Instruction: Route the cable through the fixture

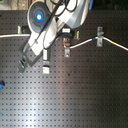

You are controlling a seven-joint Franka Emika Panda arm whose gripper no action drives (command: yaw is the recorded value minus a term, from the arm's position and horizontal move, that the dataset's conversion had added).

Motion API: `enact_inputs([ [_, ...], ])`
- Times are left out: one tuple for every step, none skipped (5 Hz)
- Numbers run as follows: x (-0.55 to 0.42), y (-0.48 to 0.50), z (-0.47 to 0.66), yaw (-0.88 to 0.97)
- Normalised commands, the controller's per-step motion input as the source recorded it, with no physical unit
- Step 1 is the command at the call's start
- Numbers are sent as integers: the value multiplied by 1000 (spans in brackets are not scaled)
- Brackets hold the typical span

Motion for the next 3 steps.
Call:
enact_inputs([
  [-114, 140, 245, 814],
  [-91, 141, 256, 828],
  [-81, 159, 243, 811],
])
